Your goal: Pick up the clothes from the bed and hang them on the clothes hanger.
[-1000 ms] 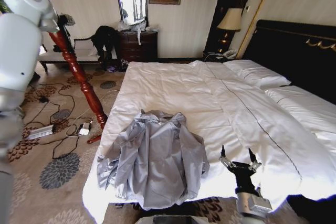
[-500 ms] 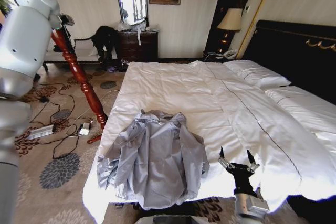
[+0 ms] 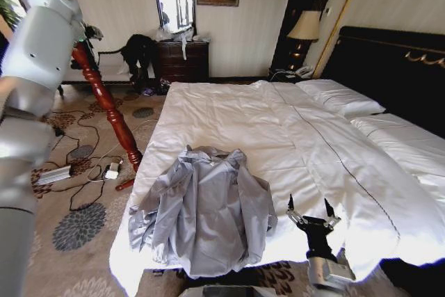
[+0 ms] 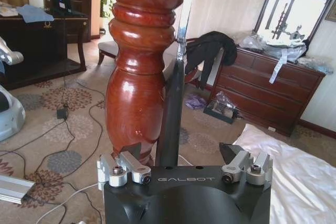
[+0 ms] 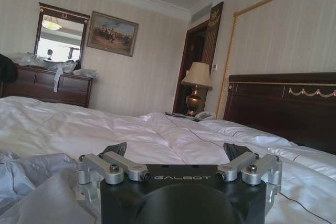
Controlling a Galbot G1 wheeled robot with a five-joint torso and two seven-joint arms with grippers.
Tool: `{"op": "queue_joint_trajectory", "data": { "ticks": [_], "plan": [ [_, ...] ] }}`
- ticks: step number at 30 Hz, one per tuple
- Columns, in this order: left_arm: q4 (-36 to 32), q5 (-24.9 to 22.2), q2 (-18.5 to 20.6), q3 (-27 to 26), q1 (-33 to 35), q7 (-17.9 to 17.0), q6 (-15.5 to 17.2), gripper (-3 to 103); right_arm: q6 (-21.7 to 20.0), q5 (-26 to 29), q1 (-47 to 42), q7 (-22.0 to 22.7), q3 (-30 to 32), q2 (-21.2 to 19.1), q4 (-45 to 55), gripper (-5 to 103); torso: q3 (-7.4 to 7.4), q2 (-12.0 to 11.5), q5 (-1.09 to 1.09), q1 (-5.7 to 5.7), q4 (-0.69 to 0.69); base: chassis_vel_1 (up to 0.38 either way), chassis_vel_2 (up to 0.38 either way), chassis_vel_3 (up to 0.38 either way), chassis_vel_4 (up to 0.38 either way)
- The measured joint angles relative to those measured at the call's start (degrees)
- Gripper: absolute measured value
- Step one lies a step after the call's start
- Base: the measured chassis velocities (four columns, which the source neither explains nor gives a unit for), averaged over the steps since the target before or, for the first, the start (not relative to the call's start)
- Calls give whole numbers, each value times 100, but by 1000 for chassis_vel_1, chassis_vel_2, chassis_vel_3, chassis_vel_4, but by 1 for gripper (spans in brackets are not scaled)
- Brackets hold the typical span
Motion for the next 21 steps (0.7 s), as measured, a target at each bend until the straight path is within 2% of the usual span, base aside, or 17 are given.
{"op": "queue_joint_trajectory", "data": {
  "ticks": [1, 5, 6, 7, 10, 14, 17, 19, 21],
  "plan": [
    [0, 0, 0, 0, 0, 0, 0, 85, 0, 0, 0, 0, 0, 0, 0, 100, 0, 0, 0, 0, 0, 0, 0, 0, 0],
    [196, 492, 6, 2, -30, 487, -154, 63, 58, -164, 6, 2, 5, 16, -17, 100, 0, 0, 1, 0, 2, 0, 0, 0, 0],
    [196, 492, 6, 2, -30, 487, -154, 63, 58, -164, 6, 2, 5, 16, -17, 100, 0, 0, 1, 0, 2, 0, 0, 0, 0],
    [178, 559, 27, 6, -29, 539, -173, 57, 65, -179, 5, 3, 6, 17, -17, 100, 0, 0, 0, 0, 2, 0, 0, 0, 0],
    [75, 599, 65, 7, 10, 551, -180, 52, 69, -180, -1, 6, 3, 15, -17, 100, 0, 0, 1, 0, 2, 0, 0, 0, 0],
    [16, 562, 72, -2, 34, 484, -180, 30, 69, -177, -10, 8, -1, -10, -8, 100, 0, 0, 1, 0, 0, 0, 0, 0, 0],
    [-11, 520, 77, -5, 38, 444, -178, 24, 69, -173, -24, 8, -1, -34, -4, 100, 0, 0, 1, 0, 0, 0, 0, 0, 0],
    [-83, 485, 92, -7, 58, 433, -167, 16, 69, -166, -34, 8, 3, -55, 2, 100, 0, 0, 2, 0, -2, 0, 0, 0, 0],
    [-121, 464, 107, -7, 73, 409, -159, 16, 69, -161, -35, 6, 8, -66, 4, 100, 0, 0, 3, 0, -3, 0, 0, 0, 0]
  ]
}}
